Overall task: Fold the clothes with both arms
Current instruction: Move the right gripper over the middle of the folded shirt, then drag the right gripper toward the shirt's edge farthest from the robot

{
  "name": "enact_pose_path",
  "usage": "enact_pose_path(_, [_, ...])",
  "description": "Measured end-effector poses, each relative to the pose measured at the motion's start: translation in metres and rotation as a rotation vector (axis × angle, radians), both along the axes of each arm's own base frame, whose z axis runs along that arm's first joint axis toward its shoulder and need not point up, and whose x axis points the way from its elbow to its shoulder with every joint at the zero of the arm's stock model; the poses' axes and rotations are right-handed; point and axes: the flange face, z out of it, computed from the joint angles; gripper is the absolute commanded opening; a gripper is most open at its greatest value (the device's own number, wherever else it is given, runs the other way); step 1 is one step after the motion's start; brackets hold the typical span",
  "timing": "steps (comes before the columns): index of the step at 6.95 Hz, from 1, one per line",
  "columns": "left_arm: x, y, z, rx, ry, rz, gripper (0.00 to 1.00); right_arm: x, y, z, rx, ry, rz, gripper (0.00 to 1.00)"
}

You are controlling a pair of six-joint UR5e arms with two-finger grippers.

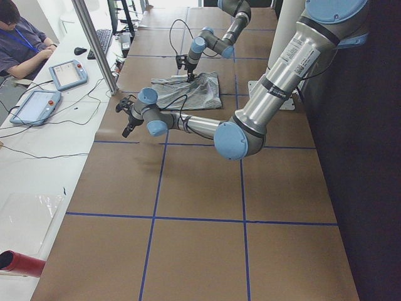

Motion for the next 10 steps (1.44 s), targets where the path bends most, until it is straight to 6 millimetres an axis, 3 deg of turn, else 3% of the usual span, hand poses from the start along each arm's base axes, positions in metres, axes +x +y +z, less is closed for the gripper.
enact_pose_path(4, [0.002, 0.0, 0.0, 0.0, 0.0, 0.002, 1.0, 0.034, -0.034, 0.013, -0.025, 0.031, -0.007, 1.0])
enact_pose_path(8, [0.002, 0.001, -0.001, 0.001, 0.001, 0.003, 1.0, 0.088, -0.066, 0.058, -0.029, 0.092, -0.009, 1.0])
enact_pose_path(10, [0.002, 0.001, -0.001, 0.002, 0.002, 0.003, 1.0, 0.106, -0.071, 0.05, -0.023, 0.057, 0.006, 1.0])
